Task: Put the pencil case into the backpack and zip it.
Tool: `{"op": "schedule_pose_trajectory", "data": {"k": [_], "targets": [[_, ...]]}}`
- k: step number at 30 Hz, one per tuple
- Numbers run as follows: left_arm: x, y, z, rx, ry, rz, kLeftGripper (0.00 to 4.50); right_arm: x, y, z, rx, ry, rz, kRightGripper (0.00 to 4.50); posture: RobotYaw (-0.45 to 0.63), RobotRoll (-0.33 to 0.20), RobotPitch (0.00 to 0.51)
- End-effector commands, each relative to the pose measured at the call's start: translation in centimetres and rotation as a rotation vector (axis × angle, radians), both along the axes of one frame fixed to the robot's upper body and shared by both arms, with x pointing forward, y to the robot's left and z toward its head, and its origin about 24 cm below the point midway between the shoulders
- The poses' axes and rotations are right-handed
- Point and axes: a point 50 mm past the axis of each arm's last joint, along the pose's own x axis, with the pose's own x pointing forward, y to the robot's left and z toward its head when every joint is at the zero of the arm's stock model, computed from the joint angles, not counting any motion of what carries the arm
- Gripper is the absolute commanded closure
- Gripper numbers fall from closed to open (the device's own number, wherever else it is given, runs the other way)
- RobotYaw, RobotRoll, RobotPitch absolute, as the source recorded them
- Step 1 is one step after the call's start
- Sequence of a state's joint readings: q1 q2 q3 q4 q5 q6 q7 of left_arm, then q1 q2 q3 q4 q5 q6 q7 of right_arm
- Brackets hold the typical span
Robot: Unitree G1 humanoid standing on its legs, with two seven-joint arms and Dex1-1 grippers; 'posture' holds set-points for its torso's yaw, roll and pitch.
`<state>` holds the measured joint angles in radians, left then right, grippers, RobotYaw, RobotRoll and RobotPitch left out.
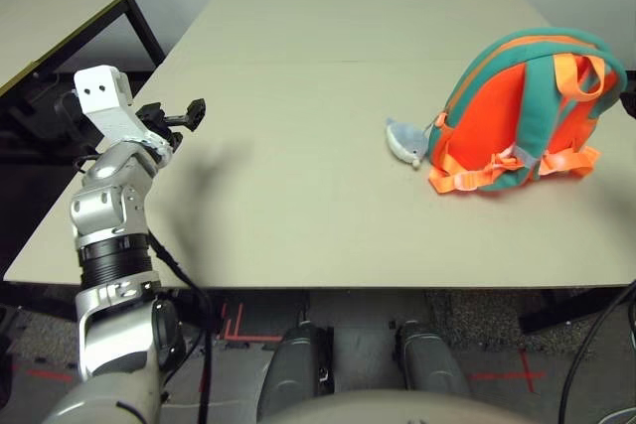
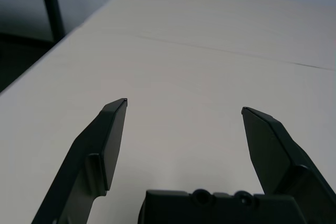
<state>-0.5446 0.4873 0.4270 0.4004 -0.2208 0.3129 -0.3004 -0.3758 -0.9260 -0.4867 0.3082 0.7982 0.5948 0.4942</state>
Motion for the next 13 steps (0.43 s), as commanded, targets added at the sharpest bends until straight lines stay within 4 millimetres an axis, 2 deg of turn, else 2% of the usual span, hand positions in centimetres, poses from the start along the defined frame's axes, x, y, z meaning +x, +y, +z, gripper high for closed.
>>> {"op": "schedule_pose_trajectory", "data": {"k": [1,7,13], "targets": [[1.0,-0.8,-0.8,0.031,-0.019,-0.018,0.02,0.9,-0.5,-1.9,-0.031,0.003,-0.035,0.00,-0.12,0.000,0.062],[1.9,-1.9,-1.9,0.050,-0.022,-0.053,0.02,1.6,-0.8,-4.0,-0.068,-0.027,-0.117,0.00,-0.10,0.000,0.055],[2.2,-2.5,-2.2,0.054,-0.037,-0.064,0.02,0.8,-1.9,-4.3,-0.072,-0.065,-0.186,0.00,-0.10,0.000,0.050]]}}
